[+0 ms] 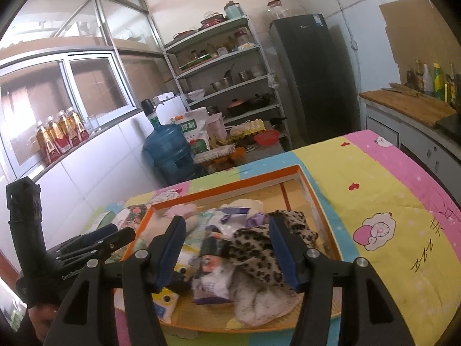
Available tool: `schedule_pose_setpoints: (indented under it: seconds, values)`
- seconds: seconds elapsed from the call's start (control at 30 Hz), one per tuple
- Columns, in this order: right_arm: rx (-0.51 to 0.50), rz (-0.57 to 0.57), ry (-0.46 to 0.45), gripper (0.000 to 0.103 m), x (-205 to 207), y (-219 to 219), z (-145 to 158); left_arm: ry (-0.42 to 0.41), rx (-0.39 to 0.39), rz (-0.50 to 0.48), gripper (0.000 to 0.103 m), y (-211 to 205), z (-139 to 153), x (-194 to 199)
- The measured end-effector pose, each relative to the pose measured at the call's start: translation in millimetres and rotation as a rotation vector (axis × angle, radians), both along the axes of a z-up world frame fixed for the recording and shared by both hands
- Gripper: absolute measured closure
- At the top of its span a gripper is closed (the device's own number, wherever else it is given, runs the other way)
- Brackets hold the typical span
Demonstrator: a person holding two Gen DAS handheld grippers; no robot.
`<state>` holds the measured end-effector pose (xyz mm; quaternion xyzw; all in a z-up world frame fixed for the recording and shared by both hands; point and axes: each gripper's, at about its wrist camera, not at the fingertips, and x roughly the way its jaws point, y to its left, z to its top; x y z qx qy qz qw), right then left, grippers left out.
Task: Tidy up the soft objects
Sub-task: 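Open both grippers to release the bunny and scrunchie into the box, then move both tools over the tissue pack and bagged bread on the mat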
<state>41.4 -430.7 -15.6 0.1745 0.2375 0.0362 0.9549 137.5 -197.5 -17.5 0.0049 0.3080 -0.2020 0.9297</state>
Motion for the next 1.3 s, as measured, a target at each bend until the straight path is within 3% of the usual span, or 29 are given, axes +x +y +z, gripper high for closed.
schedule_pose_setpoints:
  seconds: [0.67, 1.3]
  values:
    - [-0.076, 0.075, -0.025, 0.043, -8, 66, 31, -0.024, -0.068, 0.063, 0.042, 69, 13, -25]
    - [-0.128, 0.254, -0.010, 0.043, -3, 180, 35, -0.022, -0.110, 0.215, 0.042, 180, 7, -42]
